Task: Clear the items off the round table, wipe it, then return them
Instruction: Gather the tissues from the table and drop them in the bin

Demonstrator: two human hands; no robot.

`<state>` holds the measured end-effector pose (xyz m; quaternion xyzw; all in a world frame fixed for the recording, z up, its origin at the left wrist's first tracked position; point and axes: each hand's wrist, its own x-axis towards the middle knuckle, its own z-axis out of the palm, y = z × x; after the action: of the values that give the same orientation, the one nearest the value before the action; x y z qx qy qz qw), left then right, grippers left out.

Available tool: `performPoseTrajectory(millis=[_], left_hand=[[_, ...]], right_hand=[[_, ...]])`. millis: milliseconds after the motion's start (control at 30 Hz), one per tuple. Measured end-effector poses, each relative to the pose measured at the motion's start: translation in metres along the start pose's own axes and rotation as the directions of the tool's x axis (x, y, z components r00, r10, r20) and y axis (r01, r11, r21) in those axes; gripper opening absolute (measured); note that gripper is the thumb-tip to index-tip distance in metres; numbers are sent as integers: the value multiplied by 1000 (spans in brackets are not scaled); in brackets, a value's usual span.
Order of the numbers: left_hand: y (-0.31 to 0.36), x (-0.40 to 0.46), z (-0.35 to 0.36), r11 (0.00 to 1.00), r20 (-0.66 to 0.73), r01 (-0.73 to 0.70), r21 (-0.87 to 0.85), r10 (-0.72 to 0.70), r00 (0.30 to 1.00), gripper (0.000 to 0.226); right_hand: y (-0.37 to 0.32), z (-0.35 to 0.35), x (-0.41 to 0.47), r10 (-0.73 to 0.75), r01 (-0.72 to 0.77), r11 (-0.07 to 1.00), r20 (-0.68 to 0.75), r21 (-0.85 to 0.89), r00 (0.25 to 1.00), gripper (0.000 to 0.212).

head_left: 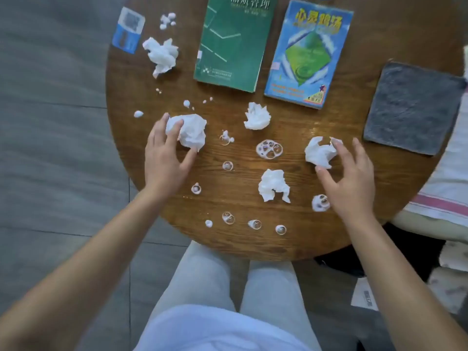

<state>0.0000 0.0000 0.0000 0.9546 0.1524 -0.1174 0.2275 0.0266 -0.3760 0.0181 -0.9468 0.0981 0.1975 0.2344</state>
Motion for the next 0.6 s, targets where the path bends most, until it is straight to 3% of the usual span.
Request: performPoseTrajectory(millis=[200, 467, 600], left_hand=[[10, 24, 22, 969, 124, 116, 220, -145, 982, 78], [6, 28, 28, 974, 0, 123, 188, -125, 992, 43], [9, 31, 24, 973, -29, 122, 194, -119, 993, 38]], right_hand=[[3, 21, 8, -44, 40, 997, -48, -68, 998, 54], [-2, 39, 25, -31, 21, 985, -55, -170, 998, 36], [0, 43, 25, -55, 45, 986, -58, -160, 997, 34]])
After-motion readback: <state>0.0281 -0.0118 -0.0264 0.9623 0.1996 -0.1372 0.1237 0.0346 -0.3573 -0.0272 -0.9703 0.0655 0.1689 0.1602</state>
